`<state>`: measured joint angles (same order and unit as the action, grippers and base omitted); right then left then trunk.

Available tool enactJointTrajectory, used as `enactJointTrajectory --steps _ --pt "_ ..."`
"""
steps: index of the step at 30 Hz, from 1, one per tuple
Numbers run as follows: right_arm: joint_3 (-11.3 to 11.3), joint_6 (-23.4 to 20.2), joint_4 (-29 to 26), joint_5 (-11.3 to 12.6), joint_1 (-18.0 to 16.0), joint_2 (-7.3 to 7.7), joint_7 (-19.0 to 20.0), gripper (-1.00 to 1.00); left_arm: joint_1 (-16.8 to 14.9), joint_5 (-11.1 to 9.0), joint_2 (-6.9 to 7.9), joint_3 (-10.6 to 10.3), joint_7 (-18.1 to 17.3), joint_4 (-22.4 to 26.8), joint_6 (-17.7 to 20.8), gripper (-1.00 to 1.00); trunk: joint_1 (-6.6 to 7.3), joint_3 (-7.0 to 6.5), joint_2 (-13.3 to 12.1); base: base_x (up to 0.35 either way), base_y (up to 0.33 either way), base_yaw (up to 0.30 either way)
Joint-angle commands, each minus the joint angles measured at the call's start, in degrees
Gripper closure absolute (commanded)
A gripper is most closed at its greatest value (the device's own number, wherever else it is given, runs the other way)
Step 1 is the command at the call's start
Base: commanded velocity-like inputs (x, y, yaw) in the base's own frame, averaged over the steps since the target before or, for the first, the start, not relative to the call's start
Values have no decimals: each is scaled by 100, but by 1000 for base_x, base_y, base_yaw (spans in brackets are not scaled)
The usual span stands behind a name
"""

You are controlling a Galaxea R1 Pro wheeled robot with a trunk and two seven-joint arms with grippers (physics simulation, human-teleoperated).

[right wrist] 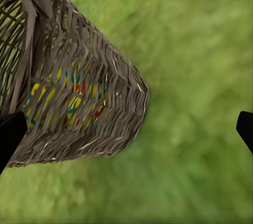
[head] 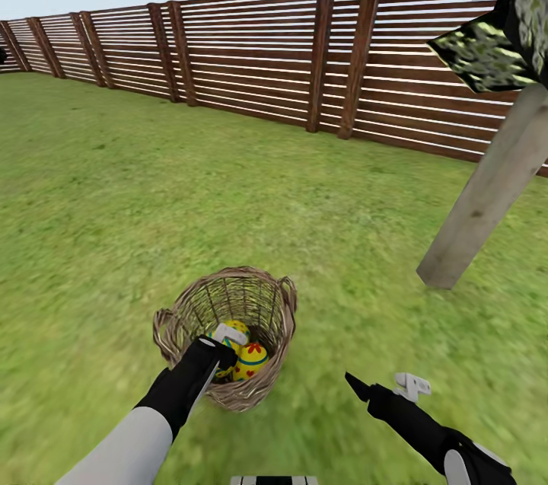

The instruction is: Take the three Easter eggs out of the wicker basket on the lawn in the garden, then place them on the lawn next to a single tree (choose any tree) so that all three eggs are next to the same tree and none are left in the basket.

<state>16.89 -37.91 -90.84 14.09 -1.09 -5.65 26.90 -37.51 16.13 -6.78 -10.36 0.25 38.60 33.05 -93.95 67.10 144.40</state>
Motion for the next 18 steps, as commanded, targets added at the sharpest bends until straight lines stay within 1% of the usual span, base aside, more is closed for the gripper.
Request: enactJointTrajectory --steps 1,18 --pt "16 -45 -4 24 -5 -6 18 -100 -2 23 2 -16 2 7 32 -100 1 5 2 0 0 0" --pt "16 -48 -4 24 -1 -6 21 -100 -2 26 2 -14 2 15 43 -100 1 5 2 0 0 0"
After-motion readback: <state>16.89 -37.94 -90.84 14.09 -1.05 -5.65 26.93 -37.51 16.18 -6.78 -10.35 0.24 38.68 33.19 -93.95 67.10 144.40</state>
